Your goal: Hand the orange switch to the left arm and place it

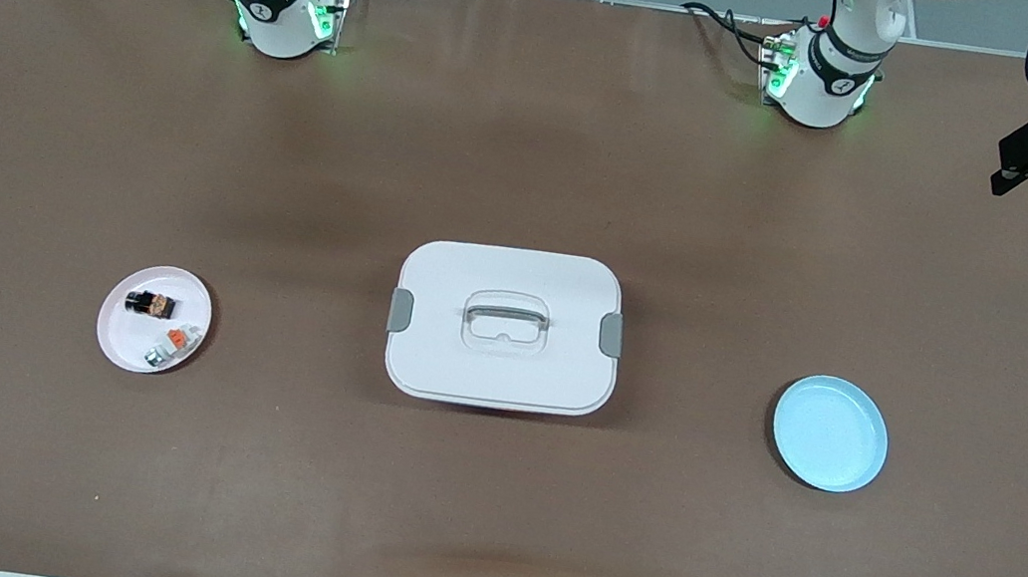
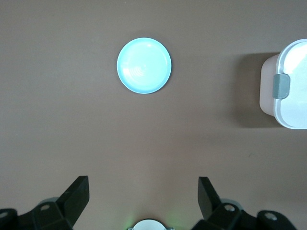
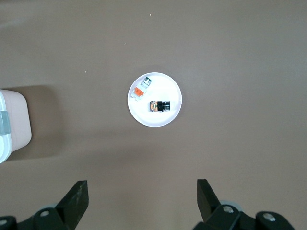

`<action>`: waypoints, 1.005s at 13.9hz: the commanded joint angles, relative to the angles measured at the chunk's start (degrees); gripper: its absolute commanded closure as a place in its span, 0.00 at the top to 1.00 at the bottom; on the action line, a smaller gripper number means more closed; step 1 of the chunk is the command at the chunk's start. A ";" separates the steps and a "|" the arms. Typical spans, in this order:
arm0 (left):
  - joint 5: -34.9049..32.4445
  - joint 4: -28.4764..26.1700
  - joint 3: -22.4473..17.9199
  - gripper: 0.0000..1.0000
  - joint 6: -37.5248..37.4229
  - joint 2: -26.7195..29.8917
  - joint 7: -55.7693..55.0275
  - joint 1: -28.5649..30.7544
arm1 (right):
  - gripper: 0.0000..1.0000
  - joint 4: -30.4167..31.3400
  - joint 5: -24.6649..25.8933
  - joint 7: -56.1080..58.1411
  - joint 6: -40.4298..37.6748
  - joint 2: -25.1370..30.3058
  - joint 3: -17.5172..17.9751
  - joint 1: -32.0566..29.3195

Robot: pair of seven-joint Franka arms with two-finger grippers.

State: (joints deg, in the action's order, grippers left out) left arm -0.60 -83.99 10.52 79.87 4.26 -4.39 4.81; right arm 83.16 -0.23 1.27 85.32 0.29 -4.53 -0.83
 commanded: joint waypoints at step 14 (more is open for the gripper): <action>-0.54 1.02 0.12 1.00 -0.94 -0.92 0.79 -0.15 | 1.00 1.12 -0.92 0.40 0.28 0.94 0.22 -1.37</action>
State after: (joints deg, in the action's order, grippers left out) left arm -0.60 -84.00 10.52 79.86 3.79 -4.39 4.79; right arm 83.39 -0.23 1.29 85.35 0.29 -4.78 -1.42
